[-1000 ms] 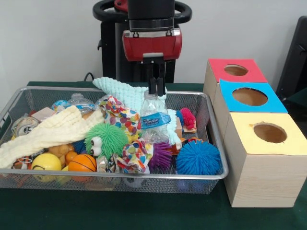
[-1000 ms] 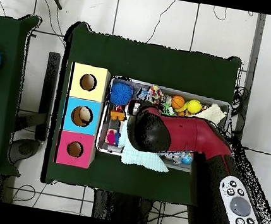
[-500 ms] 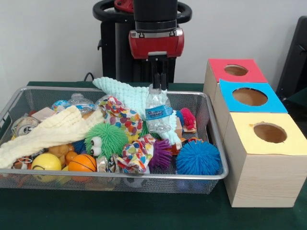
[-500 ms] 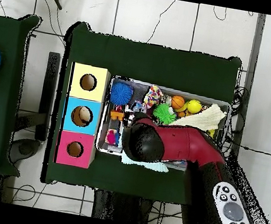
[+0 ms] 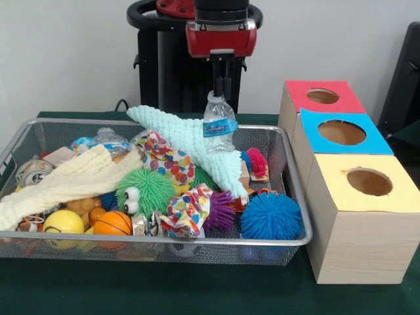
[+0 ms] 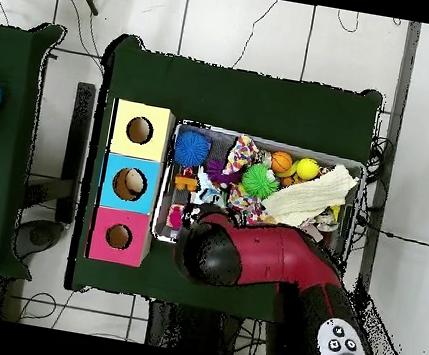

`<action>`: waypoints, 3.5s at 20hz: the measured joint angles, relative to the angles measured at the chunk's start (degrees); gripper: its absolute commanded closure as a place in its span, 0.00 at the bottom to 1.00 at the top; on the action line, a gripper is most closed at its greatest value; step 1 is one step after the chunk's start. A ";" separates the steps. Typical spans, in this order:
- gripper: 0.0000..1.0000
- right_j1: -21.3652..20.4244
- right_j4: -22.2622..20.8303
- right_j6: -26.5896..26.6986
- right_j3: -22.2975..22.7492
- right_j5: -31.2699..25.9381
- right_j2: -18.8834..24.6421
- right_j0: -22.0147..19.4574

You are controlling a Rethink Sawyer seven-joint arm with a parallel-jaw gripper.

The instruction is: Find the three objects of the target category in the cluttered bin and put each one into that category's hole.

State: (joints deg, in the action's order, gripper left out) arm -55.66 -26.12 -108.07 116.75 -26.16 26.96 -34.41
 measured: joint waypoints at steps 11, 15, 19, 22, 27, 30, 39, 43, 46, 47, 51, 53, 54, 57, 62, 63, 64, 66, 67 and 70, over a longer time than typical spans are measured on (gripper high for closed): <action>1.00 -10.43 7.67 0.00 4.53 0.01 -0.91 2.97; 1.00 -11.72 8.60 0.00 4.57 0.00 -1.69 4.12; 1.00 -12.73 9.60 0.00 4.64 0.00 -2.87 5.63; 1.00 -13.30 10.31 0.00 4.75 0.00 -3.75 6.71; 1.00 -13.53 11.01 0.00 5.08 0.00 -5.54 9.20; 1.00 -13.50 11.04 0.00 5.40 0.00 -6.77 10.86; 1.00 -13.51 11.81 0.00 5.88 0.00 -11.29 16.92; 1.00 -13.36 12.14 -0.01 5.86 0.00 -12.53 18.48; 1.00 -12.81 12.55 -0.05 5.86 0.01 -14.52 21.02; 1.00 -12.55 12.68 -0.05 5.84 0.01 -15.24 22.01; 1.00 -11.40 13.42 -0.09 5.42 0.01 -17.65 25.65; 1.00 -11.06 13.85 -0.09 5.20 0.01 -18.49 26.95; 1.00 -10.95 14.00 -0.09 5.10 0.01 -18.77 27.34; 1.00 -10.28 14.92 -0.09 4.47 0.01 -20.22 29.20; 1.00 -9.50 16.38 -0.09 3.06 0.01 -22.39 31.53; 1.00 -9.33 16.64 -0.09 2.72 0.01 -22.82 31.99; 1.00 -9.16 16.83 -0.09 2.39 0.01 -23.22 32.41; 1.00 -8.87 17.16 -0.09 1.84 0.01 -23.88 33.15; 1.00 -8.61 17.56 -0.09 1.33 0.01 -24.52 33.89; 1.00 -7.97 18.47 -0.09 0.25 -0.11 -25.83 35.38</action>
State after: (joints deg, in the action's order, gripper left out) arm -63.63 -7.66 -108.17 117.00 -26.27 1.12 0.97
